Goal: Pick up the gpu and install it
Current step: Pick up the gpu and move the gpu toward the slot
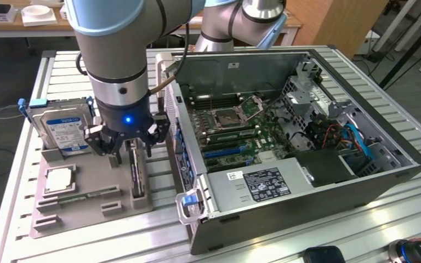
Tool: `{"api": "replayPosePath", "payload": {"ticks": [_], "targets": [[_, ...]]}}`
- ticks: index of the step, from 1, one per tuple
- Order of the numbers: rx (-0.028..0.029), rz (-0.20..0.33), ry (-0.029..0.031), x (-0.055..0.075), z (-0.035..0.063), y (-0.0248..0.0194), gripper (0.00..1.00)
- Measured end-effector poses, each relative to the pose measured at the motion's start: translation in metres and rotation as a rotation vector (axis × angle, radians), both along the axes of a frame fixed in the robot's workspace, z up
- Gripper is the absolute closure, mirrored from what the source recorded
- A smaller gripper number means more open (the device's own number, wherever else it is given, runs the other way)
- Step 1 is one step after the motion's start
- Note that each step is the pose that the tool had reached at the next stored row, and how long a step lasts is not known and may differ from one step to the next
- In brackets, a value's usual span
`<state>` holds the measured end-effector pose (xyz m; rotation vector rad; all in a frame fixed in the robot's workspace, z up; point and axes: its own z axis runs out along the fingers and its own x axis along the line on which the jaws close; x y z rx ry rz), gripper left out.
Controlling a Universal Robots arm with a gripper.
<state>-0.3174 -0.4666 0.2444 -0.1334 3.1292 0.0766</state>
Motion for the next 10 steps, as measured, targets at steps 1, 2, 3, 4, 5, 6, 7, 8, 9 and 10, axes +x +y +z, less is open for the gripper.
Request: {"api": "replayPosePath", "payload": {"ticks": [1,2,3,4,5,6,7,8,9,10], "targets": [[0.0003,0.000,-0.0004,0.0000,-0.0007,0.0001,0.38],[0.0002,0.000,-0.0006,0.0000,-0.0014,0.0000,0.38],[0.0000,0.000,-0.0006,-0.0001,-0.0022,0.0000,0.38],[0.0000,0.000,-0.0008,-0.0001,-0.0030,0.0000,0.38],[0.0000,0.000,-0.0012,-0.0002,-0.0038,0.0000,0.38],[0.0000,0.000,-0.0015,-0.0003,-0.0047,0.0000,0.38],[0.0000,0.000,-0.0019,-0.0004,-0.0057,0.0000,0.38],[0.0000,0.000,-0.0022,-0.0006,-0.0068,0.0000,0.38],[0.0000,0.000,-0.0023,-0.0007,-0.0083,0.0000,0.38],[0.0000,0.000,-0.0023,-0.0008,-0.0102,0.0000,0.38]]}}
